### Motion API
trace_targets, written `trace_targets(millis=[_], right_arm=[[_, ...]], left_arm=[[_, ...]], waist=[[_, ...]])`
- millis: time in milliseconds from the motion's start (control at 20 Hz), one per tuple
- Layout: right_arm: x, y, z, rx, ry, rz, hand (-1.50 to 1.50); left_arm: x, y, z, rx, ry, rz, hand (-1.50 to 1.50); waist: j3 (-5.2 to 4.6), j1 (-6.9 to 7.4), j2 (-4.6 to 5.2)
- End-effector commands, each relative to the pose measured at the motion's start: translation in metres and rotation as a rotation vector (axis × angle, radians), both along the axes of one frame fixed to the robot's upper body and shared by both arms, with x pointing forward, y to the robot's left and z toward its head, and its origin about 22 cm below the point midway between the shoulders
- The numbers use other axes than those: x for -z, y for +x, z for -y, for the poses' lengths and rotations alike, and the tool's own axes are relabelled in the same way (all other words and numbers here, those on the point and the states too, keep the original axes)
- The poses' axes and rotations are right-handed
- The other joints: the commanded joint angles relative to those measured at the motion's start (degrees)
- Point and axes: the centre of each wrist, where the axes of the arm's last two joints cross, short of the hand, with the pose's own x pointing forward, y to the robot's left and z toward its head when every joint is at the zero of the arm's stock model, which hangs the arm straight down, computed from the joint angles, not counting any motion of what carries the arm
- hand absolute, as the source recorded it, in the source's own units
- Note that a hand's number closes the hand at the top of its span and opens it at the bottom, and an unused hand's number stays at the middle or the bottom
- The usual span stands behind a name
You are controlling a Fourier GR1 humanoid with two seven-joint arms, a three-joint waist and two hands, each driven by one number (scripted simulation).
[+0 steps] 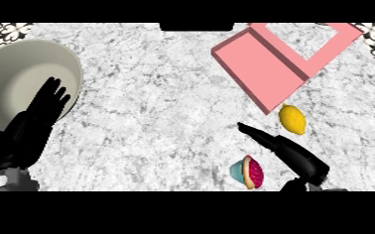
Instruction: Pick the cupcake from the cutting board and place it in the cardboard box
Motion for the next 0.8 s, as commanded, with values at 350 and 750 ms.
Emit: trace_targets(millis=[350,750], right_arm=[[0.018,-0.006,-0.007,0.012,0.059,0.083,1.5],[0.031,0.02,-0.019,0.014,0.076,0.132,1.5]], left_arm=[[-0.016,0.013,-0.01,0.003,-0.004,-0.006,0.0],[0.003,0.0,-0.005,-0.017,-0.009,0.002,0.0]], waist=[[-0.02,-0.12,0.0],[-0.02,0.1,0.05]])
